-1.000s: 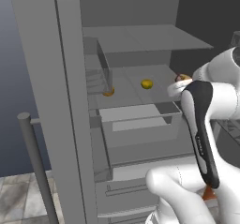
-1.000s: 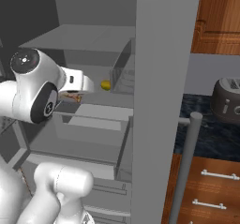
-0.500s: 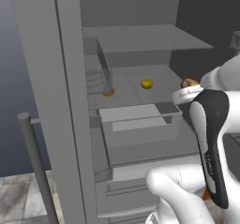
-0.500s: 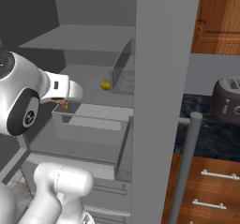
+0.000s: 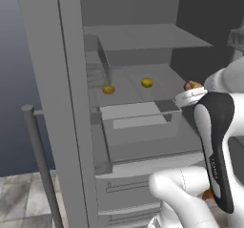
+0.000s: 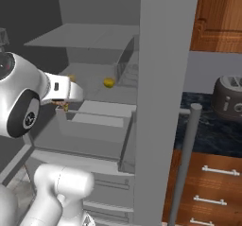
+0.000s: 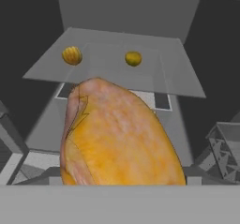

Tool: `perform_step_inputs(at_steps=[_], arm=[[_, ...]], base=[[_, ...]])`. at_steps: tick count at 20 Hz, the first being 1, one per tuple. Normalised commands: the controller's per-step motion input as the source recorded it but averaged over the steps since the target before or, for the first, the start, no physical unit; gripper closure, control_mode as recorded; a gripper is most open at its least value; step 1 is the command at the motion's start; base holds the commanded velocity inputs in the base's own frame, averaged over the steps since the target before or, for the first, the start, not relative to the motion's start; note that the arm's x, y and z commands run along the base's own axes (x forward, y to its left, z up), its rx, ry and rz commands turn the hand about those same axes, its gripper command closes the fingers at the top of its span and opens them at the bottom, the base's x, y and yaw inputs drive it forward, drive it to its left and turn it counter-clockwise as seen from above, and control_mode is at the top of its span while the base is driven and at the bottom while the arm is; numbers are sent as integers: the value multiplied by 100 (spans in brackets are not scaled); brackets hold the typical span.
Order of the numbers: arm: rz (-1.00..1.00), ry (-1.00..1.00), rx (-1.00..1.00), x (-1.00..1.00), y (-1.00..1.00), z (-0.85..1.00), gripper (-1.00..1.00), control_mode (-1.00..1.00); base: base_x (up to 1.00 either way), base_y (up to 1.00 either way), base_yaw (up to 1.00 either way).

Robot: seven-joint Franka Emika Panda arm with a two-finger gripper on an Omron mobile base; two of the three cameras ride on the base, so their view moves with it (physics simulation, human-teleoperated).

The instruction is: Open the fridge, remove the orange, squash, and chicken drumstick, and place them on any counter.

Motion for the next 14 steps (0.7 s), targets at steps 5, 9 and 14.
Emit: perform_step_inputs(at_steps=[5,9,14], arm=[[0,0,0,0,0,0,100,100],[0,0,0,0,0,0,100,100],[0,0,0,0,0,0,100,100]], base=[[-100,-9,-1],[-100,-24,-4],[-100,-35,-7]])
